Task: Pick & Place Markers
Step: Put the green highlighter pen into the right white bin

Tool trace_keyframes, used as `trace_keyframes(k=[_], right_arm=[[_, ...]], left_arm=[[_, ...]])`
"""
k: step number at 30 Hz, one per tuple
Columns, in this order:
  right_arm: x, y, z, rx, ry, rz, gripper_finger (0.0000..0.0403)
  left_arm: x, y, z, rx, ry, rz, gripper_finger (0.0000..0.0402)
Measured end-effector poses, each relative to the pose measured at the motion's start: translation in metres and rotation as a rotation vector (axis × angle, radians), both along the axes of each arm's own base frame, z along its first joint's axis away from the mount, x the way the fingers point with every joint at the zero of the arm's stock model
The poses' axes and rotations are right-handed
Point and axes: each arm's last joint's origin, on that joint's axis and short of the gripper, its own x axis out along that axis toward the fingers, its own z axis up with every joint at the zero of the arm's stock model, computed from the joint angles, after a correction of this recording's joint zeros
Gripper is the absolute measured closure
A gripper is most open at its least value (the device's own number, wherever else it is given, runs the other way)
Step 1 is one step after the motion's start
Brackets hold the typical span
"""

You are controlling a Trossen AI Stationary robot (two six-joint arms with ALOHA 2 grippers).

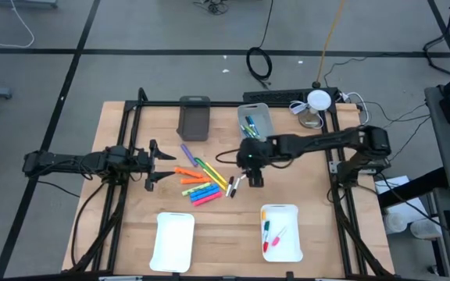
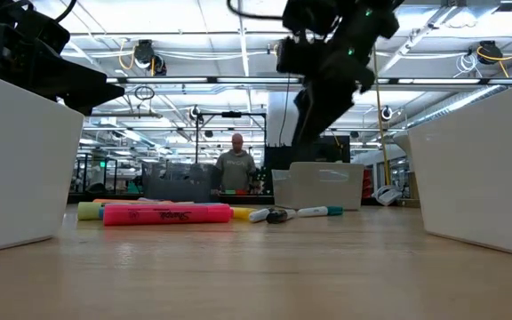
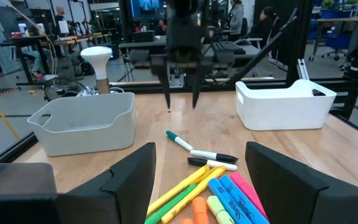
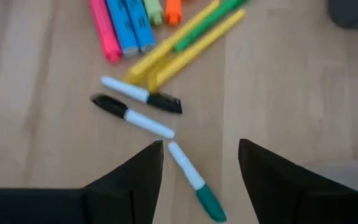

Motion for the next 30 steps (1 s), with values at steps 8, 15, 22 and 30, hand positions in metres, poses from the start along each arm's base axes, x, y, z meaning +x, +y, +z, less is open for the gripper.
trace_keyframes(k=[8, 15, 22, 30], right_arm=[[0.013, -0.006, -0.045, 0.006, 0.138, 0.039, 0.0204], [0.016, -0.015, -0.073, 0.01, 0.227, 0.025, 0.0206], [0.015, -0.024, -0.083, 0.016, 0.26, 0.009, 0.0211], [0.009, -0.023, -0.089, 0.024, 0.26, -0.018, 0.0227]], left_arm=[[0.0, 0.0, 0.0, 0.0, 0.0, 0.0, 0.0151], [0.0, 0.0, 0.0, 0.0, 0.0, 0.0, 0.0151], [0.0, 0.0, 0.0, 0.0, 0.0, -0.001, 0.0151], [0.0, 0.0, 0.0, 0.0, 0.0, 0.0, 0.0151]])
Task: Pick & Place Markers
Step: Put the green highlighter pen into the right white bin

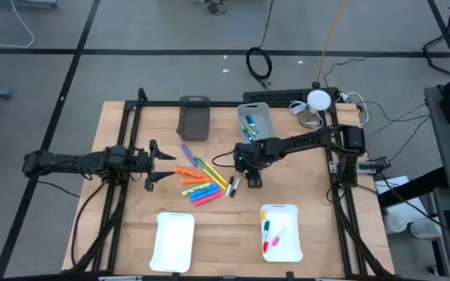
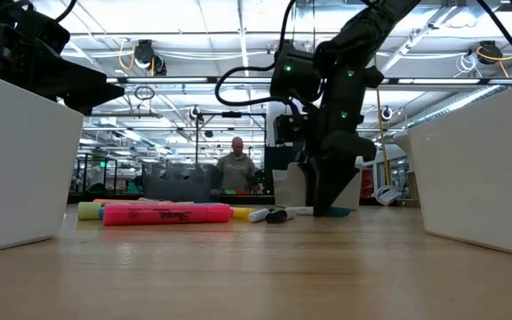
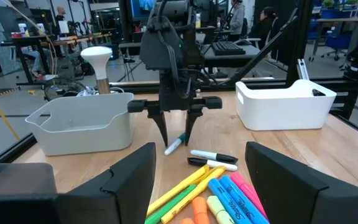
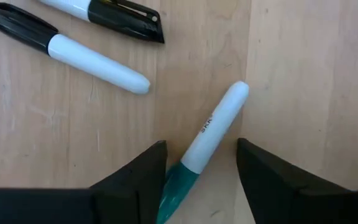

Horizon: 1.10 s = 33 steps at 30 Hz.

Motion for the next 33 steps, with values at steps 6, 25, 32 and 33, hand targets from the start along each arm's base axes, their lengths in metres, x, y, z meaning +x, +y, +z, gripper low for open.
trace_keyframes(k=[6, 25, 32, 33], right_arm=[[-0.001, 0.001, -0.001, -0.032, 0.015, -0.016, 0.0291], [-0.007, 0.036, 0.042, -0.037, -0.113, 0.042, 0.038], [-0.026, 0.073, 0.097, -0.001, -0.286, 0.098, 0.0378], [-0.03, 0.079, 0.104, 0.009, -0.309, 0.106, 0.0378]], left_arm=[[0.0, 0.0, 0.0, 0.0, 0.0, 0.0, 0.0151], [0.0, 0.0, 0.0, 0.0, 0.0, 0.0, 0.0151], [0.0, 0.0, 0.0, 0.0, 0.0, 0.0, 0.0151], [0.0, 0.0, 0.0, 0.0, 0.0, 0.0, 0.0151]])
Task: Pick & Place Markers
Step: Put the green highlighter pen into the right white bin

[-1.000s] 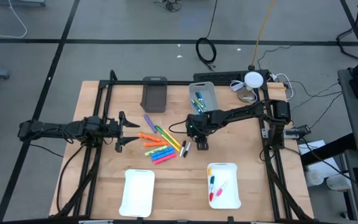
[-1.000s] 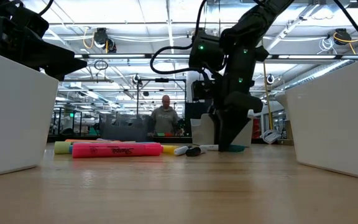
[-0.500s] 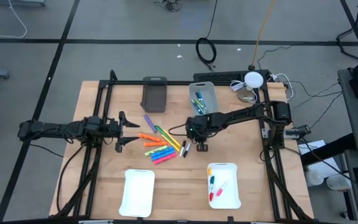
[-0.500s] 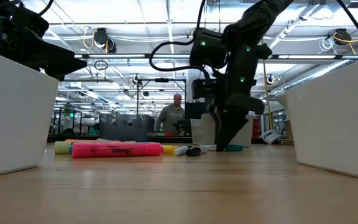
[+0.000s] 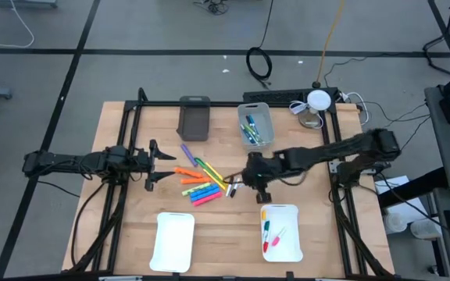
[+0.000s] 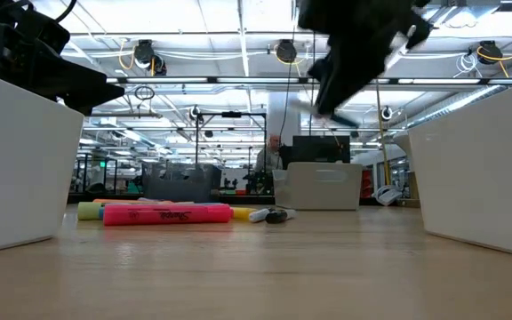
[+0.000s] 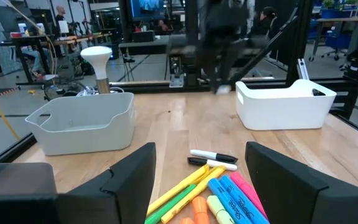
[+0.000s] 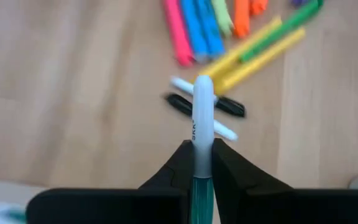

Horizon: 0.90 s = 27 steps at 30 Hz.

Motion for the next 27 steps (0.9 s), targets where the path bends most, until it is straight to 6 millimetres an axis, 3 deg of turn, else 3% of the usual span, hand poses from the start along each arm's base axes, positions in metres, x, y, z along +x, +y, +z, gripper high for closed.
trace_keyframes(k=[7, 12, 15, 20, 27], right_arm=[[-0.031, 0.045, 0.04, 0.097, -0.113, 0.072, 0.0378], [-0.056, 0.077, 0.045, 0.167, -0.063, 0.102, 0.0379], [-0.067, 0.095, 0.039, 0.238, -0.019, 0.073, 0.0378], [-0.09, 0.118, 0.014, 0.264, 0.086, 0.072, 0.0378], [-0.111, 0.126, -0.022, 0.282, 0.176, 0.025, 0.0367]], left_arm=[[0.0, 0.0, 0.0, 0.0, 0.0, 0.0, 0.0151], [0.0, 0.0, 0.0, 0.0, 0.0, 0.0, 0.0151], [0.0, 0.0, 0.0, 0.0, 0.0, 0.0, 0.0151], [0.0, 0.0, 0.0, 0.0, 0.0, 0.0, 0.0151], [0.0, 0.0, 0.0, 0.0, 0.0, 0.0, 0.0151]])
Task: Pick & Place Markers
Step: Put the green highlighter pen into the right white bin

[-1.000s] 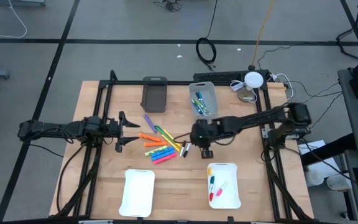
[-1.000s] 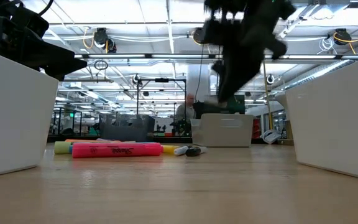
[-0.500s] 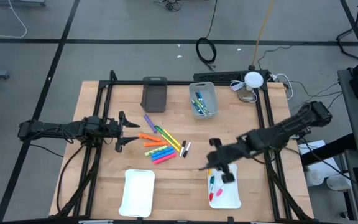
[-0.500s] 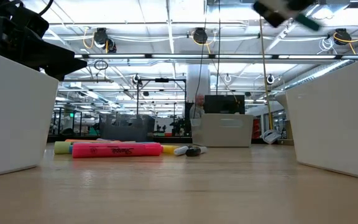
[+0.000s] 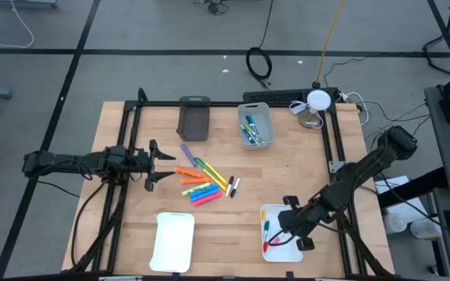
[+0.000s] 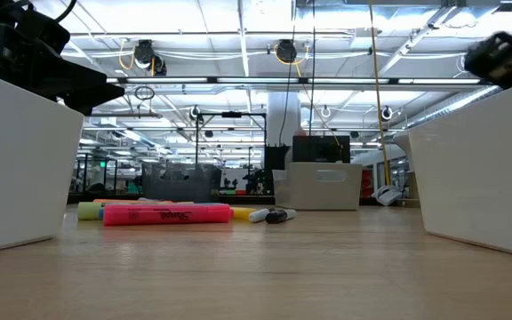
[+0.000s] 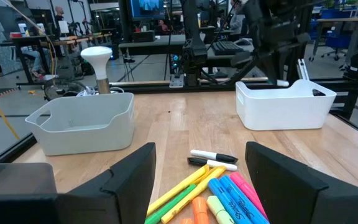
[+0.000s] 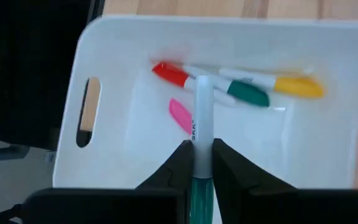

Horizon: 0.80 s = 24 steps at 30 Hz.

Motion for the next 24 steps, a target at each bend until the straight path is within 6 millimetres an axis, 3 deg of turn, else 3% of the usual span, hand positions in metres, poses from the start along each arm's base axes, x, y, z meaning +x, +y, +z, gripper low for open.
trace_keyframes(k=[8, 20, 24], right_arm=[[0.0, -0.004, -0.015, 0.024, -0.016, -0.014, 0.036], [0.006, -0.001, -0.01, 0.062, -0.095, 0.004, 0.031], [0.012, 0.001, -0.005, 0.026, -0.224, 0.073, 0.0289]], left_arm=[[0.0, 0.0, 0.0, 0.0, 0.0, 0.0, 0.0151], [0.0, 0.0, 0.0, 0.0, 0.0, 0.0, 0.0151], [0.0, 0.0, 0.0, 0.0, 0.0, 0.0, 0.0151]])
